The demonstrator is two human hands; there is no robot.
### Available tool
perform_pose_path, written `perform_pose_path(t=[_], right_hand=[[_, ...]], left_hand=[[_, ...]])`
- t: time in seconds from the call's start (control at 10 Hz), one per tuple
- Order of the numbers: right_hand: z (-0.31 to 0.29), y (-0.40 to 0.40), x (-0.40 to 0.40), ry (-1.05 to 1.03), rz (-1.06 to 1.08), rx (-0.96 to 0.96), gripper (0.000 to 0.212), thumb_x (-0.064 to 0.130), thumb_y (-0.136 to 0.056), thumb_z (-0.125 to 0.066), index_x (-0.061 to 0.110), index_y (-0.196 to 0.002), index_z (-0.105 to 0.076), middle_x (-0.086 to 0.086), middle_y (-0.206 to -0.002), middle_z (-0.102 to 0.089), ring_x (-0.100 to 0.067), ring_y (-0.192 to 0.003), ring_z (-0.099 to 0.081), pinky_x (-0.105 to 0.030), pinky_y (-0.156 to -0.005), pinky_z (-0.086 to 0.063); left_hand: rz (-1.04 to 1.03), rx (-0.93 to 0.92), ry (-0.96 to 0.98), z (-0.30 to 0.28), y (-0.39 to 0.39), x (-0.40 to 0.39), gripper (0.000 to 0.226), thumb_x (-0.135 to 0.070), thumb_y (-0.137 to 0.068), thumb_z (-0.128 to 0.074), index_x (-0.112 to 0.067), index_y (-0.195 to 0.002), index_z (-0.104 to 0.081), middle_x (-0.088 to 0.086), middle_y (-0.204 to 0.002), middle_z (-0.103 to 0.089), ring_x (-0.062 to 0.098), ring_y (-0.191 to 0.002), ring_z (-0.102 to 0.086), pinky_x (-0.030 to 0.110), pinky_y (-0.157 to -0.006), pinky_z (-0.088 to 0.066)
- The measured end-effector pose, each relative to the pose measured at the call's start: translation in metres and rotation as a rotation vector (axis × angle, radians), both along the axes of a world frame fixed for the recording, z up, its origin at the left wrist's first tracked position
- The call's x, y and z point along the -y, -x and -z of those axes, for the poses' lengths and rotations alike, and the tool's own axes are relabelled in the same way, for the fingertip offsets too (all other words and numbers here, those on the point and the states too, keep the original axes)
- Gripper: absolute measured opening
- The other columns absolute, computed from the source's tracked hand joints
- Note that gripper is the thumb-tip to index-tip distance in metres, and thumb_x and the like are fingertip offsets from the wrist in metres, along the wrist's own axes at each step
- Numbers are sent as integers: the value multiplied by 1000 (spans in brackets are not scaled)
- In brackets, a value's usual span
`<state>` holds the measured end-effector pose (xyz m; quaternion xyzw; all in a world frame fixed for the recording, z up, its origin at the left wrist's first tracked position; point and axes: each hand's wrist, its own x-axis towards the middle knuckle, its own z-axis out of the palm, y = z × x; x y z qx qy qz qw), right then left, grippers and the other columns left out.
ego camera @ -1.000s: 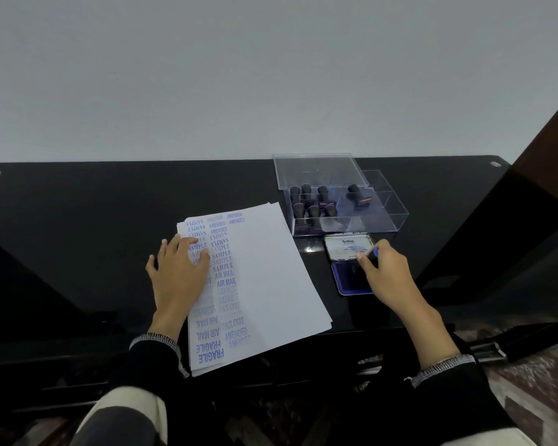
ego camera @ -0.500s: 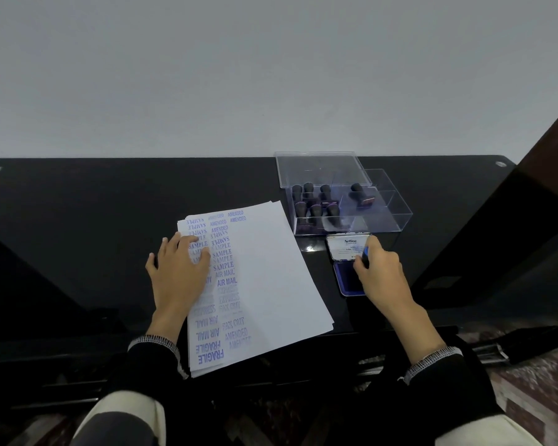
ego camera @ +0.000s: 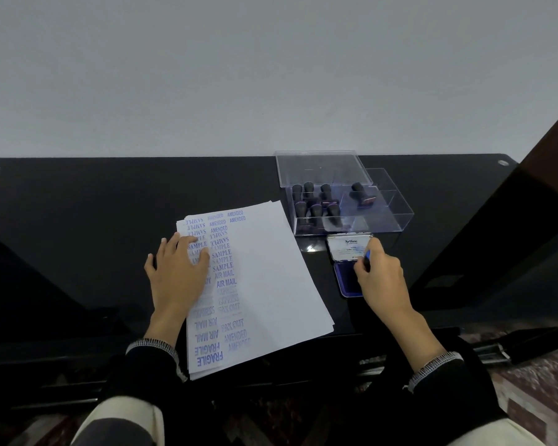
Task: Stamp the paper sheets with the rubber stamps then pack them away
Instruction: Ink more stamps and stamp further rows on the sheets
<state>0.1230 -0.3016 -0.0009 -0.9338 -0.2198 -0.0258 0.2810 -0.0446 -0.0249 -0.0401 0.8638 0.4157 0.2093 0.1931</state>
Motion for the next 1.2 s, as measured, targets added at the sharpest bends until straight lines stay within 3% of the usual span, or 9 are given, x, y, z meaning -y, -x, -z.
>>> perform_pose_path(t=[0.1, 0.3, 0.4, 0.9, 1.0, 1.1, 1.2], right_hand=[[0, -1, 0, -21, 1, -12, 14, 9, -92, -51, 12, -87, -39, -11, -78, -59, -27, -63, -58, -45, -54, -52], [2, 2, -5, 79, 5, 83, 18, 7, -93, -47, 12, -83, -34, -9, -70, -53, -27, -60, -53, -37, -49, -40], [3, 2, -3, -3, 18, 33, 18, 8, -93, -49, 13, -83, -35, -10, -72, -55, -28, -60, -55, -41, -50, -46], [2, 4, -4, 30, 36, 63, 19, 8, -93, -50, 13, -83, -35, -8, -70, -54, -26, -58, -53, -36, -48, -41], [-6, 2, -8, 164, 30, 59, 9, 10, -94, -46, 11, -91, -38, -5, -75, -53, -28, -65, -55, -34, -52, -38], [-17, 3, -19, 309, 36, 102, 13, 10, -95, -45, 9, -107, -42, -8, -85, -58, -30, -77, -61, -36, -58, -43], [-27, 16, -37, 132, -27, 87, 18, 21, -97, -49, 7, -105, -41, -6, -77, -56, -27, -71, -58, -37, -57, -45]], left_hand=[[-2, -2, 0, 0, 0, 0, 38, -41, -96, -47, -25, -130, -51, 1, -151, -36, 21, -145, -19, 48, -117, -5], [-1, 1, -1, 1, -1, 0, 37, -41, -96, -47, -25, -129, -52, 1, -150, -37, 21, -145, -20, 49, -117, -5], [-5, -1, -7, 1, 0, -1, 37, -41, -96, -47, -25, -129, -52, 1, -150, -37, 21, -145, -20, 49, -117, -6], [-8, 8, -5, 2, -1, -1, 36, -40, -95, -48, -25, -127, -51, 0, -149, -39, 21, -145, -21, 49, -117, -6], [-7, 13, -5, 2, -1, -1, 35, -40, -94, -48, -26, -126, -52, -1, -147, -40, 21, -144, -22, 50, -117, -7], [-10, 11, -1, 2, -1, 0, 35, -41, -94, -48, -26, -125, -52, -1, -147, -40, 21, -144, -22, 49, -117, -7], [-15, 5, 5, 1, -2, 1, 35, -41, -94, -47, -26, -125, -51, -2, -147, -40, 21, -144, -21, 49, -117, -8]])
